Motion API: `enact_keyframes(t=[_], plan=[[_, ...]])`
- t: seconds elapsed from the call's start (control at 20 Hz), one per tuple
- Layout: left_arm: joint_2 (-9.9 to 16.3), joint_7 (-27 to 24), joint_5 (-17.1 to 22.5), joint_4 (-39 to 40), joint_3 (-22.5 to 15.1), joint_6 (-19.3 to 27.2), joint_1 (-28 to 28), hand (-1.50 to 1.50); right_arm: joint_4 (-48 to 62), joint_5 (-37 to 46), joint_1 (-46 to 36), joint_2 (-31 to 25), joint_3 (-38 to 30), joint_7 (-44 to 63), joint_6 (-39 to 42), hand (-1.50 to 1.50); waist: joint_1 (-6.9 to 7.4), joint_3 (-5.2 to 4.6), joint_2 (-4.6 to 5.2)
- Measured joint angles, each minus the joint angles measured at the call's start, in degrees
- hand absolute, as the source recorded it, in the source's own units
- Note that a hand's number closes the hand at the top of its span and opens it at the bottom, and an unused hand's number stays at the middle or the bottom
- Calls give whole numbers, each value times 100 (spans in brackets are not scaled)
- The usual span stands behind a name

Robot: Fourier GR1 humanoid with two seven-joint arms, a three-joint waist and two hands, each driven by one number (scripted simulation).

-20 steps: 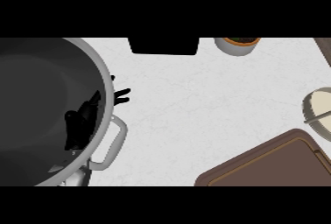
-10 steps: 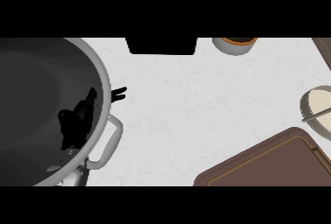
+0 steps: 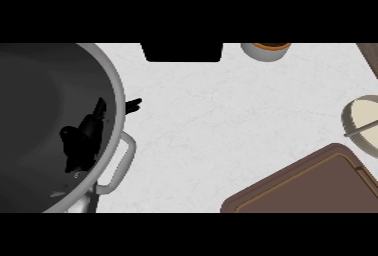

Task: Pick the cupcake from the tray and place it in the tiered basket

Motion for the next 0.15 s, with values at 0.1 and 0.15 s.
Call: enact_keyframes(t=[0.1,0.15], plan=[[-3,32,9,-63,12,14,31,0,228,-25,159,-125,-91,-210,164,-150,-34,11,-1],[4,49,11,-73,46,9,18,0,328,-44,225,-158,-131,-272,216,-150,-50,17,3]])
